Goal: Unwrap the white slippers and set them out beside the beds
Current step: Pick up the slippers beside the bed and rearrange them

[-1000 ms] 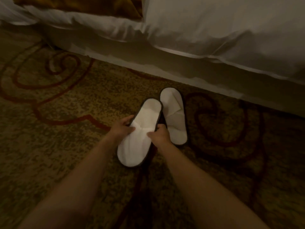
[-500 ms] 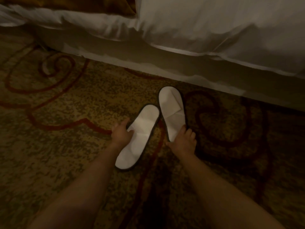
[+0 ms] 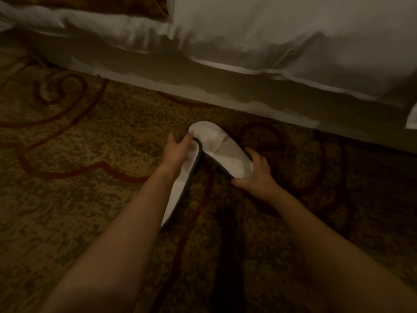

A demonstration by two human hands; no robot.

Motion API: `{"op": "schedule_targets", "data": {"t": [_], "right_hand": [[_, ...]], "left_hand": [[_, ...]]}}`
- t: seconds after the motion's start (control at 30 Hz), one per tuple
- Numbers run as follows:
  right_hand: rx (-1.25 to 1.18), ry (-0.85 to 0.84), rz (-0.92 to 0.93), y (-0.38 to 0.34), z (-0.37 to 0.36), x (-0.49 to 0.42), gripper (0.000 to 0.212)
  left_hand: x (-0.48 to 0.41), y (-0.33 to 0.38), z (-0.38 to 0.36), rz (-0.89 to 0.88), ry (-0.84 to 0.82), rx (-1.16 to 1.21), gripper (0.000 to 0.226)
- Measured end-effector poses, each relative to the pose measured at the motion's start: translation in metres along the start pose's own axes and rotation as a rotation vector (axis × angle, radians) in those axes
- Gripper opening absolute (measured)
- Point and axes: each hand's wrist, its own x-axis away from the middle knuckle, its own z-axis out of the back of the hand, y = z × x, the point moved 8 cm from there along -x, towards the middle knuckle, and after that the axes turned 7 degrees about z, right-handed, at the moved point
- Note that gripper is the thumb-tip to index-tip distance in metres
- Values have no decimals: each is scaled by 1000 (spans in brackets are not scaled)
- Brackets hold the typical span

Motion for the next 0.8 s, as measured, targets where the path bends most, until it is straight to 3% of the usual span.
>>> {"op": "schedule_targets", "data": {"t": [0.1,0.23,0.3,0.4,0.47,0.57,0.67,0.8], "right_hand": [[35,-24,6,11,11,9,98],[-8,173,-42,20,35,13,94],[-22,181,-13,16,41,13,93],[4,-65,84,6,30,13,97],[72,-223,150,0,23,18,99],[205,-294,220,-5,25,20,101],[322,-159,256,-6,39,15,97],[-1,314,92,6,71,11,74]], "left_hand": [[-1,5,0,-3,9,-17,77],[4,0,-12,11,-112,-142,65],[9,-8,-18,28,-173,-208,58],[17,-8,-24,123,-305,115,62],[12,1,-12,167,-295,378,65],[1,10,14,124,-174,378,48],[2,8,16,135,-196,222,47],[19,-11,-8,234,-347,168,43]]}}
